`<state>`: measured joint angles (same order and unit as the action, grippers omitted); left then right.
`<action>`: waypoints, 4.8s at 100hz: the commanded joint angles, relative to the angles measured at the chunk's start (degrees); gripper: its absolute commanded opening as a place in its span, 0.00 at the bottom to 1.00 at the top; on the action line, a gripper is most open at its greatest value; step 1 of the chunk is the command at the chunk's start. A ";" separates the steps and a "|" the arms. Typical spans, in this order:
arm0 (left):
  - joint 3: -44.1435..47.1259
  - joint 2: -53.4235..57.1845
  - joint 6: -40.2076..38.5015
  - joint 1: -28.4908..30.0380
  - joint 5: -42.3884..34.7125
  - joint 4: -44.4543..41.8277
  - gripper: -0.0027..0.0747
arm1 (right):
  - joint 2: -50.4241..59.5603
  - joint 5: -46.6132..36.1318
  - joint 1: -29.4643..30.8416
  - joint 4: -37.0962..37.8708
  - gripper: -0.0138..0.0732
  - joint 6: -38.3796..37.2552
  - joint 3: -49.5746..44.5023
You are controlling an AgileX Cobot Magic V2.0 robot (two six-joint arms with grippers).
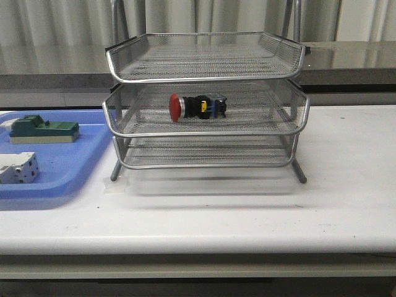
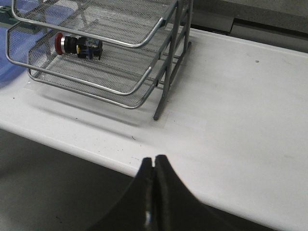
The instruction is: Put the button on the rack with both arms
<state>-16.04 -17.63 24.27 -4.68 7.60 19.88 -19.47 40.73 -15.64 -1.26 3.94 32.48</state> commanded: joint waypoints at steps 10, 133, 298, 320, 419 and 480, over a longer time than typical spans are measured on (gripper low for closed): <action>-1.68 -0.40 -0.68 0.18 -4.73 0.83 0.01 | -0.49 -4.05 0.46 0.42 0.09 -0.10 1.38; -1.68 -0.50 -0.68 0.18 -4.73 0.83 0.01 | 21.09 -33.87 13.46 1.26 0.09 -6.52 -30.50; -1.68 -0.50 -0.68 0.18 -4.73 -0.15 0.01 | 21.09 -38.17 13.46 1.26 0.09 -6.52 -33.23; 0.51 0.00 -8.91 0.18 -5.84 -11.69 0.01 | 21.09 -38.17 13.46 1.26 0.09 -6.52 -33.23; 18.77 19.70 -25.98 0.18 -8.46 -21.12 0.01 | 21.09 -38.17 13.46 1.26 0.09 -6.52 -33.23; 18.77 19.70 -25.98 0.18 -8.36 -21.12 0.01 | 21.09 -38.17 13.46 1.26 0.09 -6.52 -33.23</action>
<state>0.05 0.33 -1.09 -4.68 4.07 -1.17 0.64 7.53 -2.56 -0.60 -2.77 -1.53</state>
